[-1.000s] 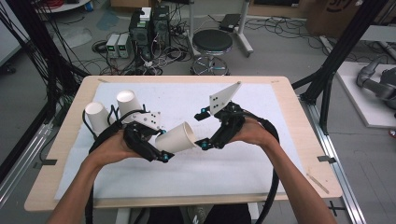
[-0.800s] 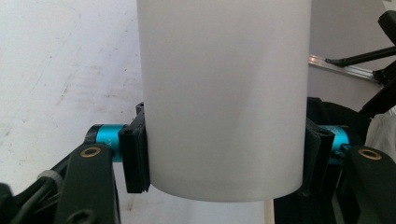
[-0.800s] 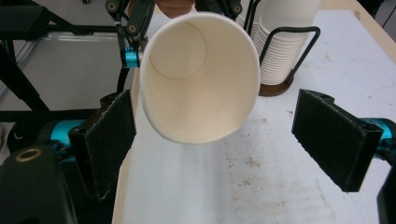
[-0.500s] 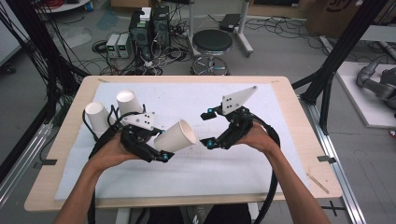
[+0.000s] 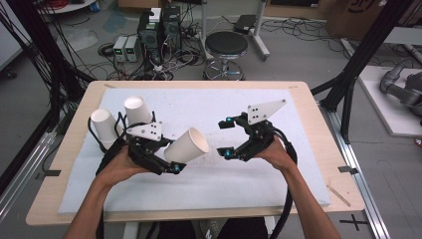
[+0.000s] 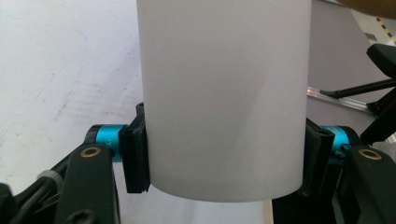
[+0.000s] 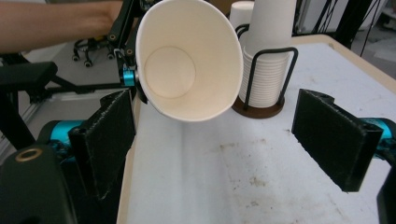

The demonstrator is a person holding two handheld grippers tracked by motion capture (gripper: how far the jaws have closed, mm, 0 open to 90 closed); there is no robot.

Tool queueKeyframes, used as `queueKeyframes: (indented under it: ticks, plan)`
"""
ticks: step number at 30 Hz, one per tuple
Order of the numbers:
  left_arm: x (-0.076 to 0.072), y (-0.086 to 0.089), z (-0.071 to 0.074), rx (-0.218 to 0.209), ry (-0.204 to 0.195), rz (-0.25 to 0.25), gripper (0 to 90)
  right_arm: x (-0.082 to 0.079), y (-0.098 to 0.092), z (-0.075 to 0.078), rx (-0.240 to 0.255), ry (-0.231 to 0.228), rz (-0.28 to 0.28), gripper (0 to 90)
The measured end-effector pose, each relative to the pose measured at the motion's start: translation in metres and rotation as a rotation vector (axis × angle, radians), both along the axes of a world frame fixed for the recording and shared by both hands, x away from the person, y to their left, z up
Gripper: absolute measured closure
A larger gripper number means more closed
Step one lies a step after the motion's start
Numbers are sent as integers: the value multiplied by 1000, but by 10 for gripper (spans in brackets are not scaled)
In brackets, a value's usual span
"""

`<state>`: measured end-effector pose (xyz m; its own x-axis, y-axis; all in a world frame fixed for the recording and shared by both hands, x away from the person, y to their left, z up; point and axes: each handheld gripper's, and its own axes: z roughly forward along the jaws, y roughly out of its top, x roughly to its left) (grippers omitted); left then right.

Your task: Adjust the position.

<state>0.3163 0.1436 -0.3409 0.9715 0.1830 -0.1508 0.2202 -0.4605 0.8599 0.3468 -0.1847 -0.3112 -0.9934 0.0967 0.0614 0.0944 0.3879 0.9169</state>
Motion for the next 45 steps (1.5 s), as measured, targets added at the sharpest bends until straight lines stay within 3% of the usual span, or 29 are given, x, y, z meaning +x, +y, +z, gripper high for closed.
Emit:
queueKeyframes:
  ticks: [11,23,33,45]
  plan:
    - [0,-2,-2,-79,-3,7,358,-2,-3,-8,119,33,5,149]
    - [-1,-4,-3,-134,-11,4,358,-2,6,-20,215,67,31,149]
    - [-2,-8,-4,-154,-6,-9,359,0,16,-25,252,78,52,149]
    - [-2,-10,-4,-143,-9,-23,358,1,29,-29,260,91,76,149]
